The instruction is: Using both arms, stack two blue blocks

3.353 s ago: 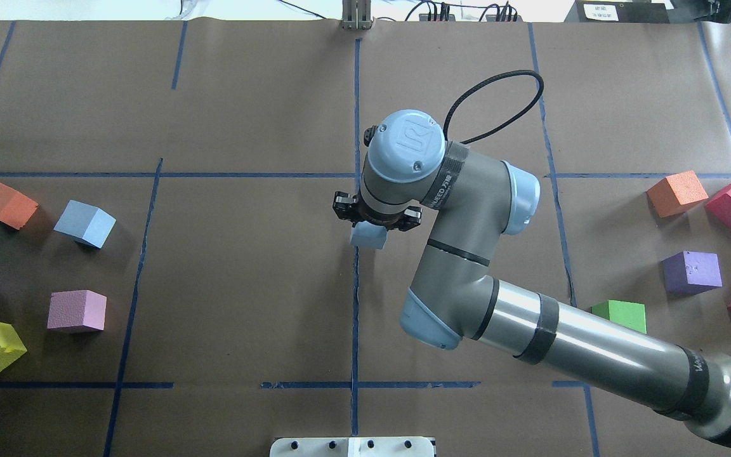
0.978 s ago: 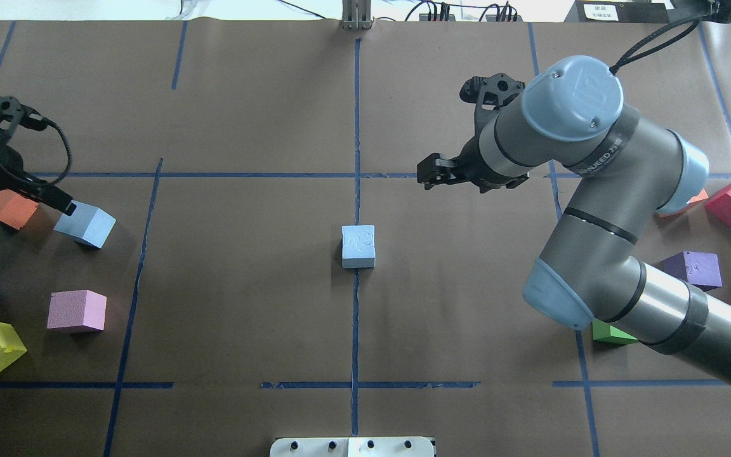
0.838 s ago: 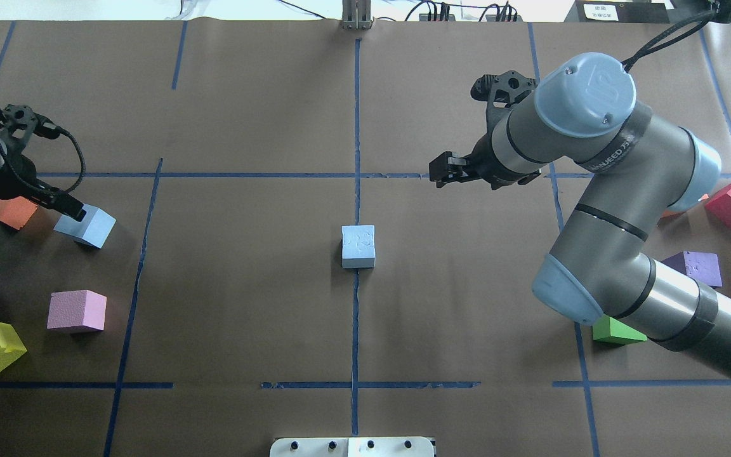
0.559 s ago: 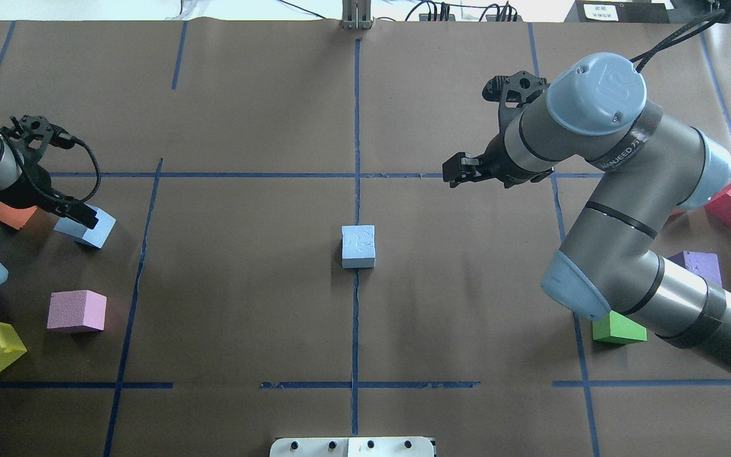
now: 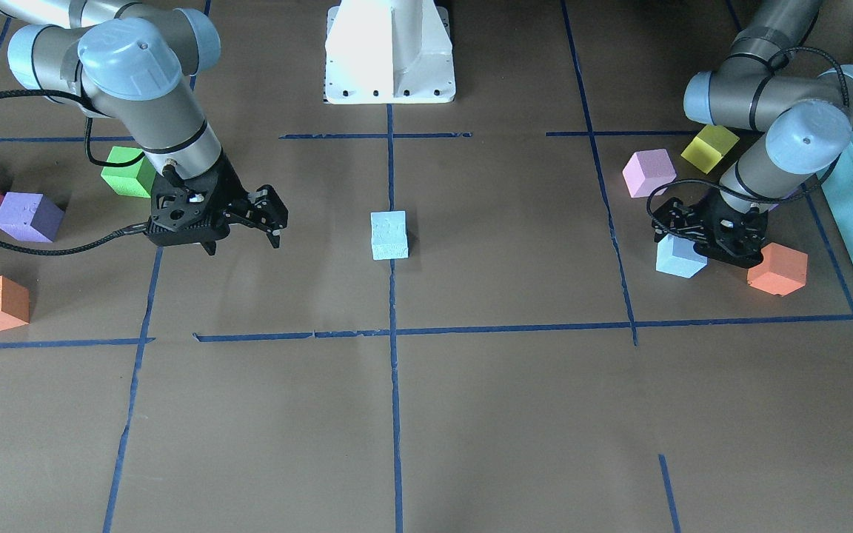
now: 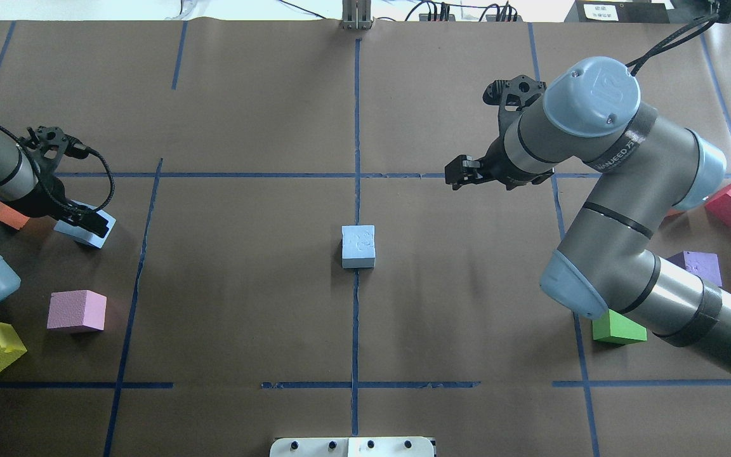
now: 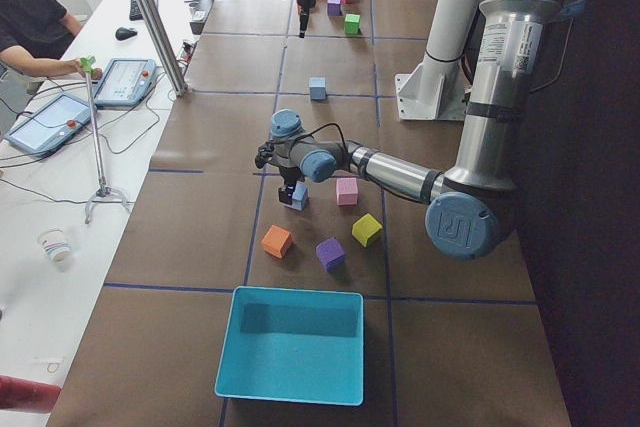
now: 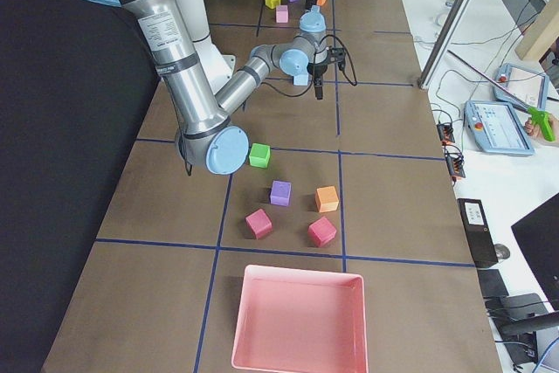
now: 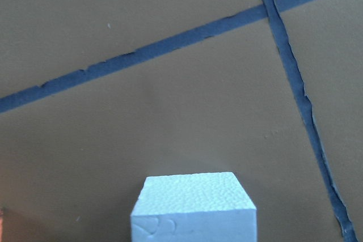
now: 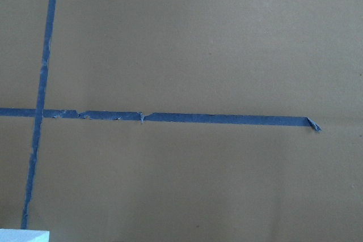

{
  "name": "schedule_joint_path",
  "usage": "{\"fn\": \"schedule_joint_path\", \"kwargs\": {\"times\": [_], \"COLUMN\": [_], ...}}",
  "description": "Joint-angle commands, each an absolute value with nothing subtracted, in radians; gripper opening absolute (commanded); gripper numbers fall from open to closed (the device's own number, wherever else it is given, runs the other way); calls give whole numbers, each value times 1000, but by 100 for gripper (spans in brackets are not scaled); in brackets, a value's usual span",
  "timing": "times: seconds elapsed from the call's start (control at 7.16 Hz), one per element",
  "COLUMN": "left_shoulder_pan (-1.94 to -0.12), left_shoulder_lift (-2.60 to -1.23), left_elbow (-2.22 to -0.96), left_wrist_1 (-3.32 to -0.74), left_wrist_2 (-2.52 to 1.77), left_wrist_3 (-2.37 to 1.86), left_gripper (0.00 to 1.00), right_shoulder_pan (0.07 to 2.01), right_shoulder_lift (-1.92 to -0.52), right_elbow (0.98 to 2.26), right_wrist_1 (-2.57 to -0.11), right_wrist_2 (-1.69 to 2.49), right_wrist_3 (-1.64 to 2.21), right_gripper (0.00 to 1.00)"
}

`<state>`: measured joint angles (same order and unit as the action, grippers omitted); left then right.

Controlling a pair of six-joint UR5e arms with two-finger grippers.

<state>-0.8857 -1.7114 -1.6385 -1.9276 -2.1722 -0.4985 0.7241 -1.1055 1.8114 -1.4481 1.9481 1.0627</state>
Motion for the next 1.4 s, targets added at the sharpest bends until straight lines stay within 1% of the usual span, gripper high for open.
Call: {"fn": "schedule_joint_path", "kwargs": {"times": [0.0,0.14,0.28,0.42,0.56,0.7,0.84,0.98,1.12,1.26], "left_shoulder_pan": [-862,-859,-856,-857,-854,-851,-809,-731,-654,-602], "left_shoulder_lift": [-1715,-1715,-1713,-1713,-1735,-1791,-1925,-2106,-2232,-2306], "left_elbow": [-1615,-1617,-1618,-1644,-1681,-1724,-1745,-1759,-1755,-1735], "left_wrist_1": [-1928,-1928,-1925,-1921,-1907,-1876,-1703,-1438,-1330,-1333], "left_wrist_2": [-2171,-2128,-2088,-2089,-2088,-2070,-2069,-2063,-2054,-2018], "left_wrist_3": [-497,-497,-497,-495,-514,-607,-724,-776,-869,-959], "left_gripper": [93,67,36,21,22,22,22,22,22,21], "right_shoulder_pan": [724,723,724,724,729,750,773,808,857,906], "right_shoulder_lift": [-1106,-1106,-1106,-1106,-1106,-1111,-1124,-1156,-1182,-1213], "right_elbow": [1810,1809,1809,1809,1810,1813,1813,1813,1810,1809], "right_wrist_1": [-1448,-1448,-1448,-1448,-1447,-1447,-1448,-1448,-1448,-1448], "right_wrist_2": [1948,1948,1948,1948,1948,1950,1953,1971,2006,2054], "right_wrist_3": [1063,1063,1063,1063,1060,1060,1025,984,921,851], "right_gripper": [100,100,100,100,100,100,100,100,100,100]}}
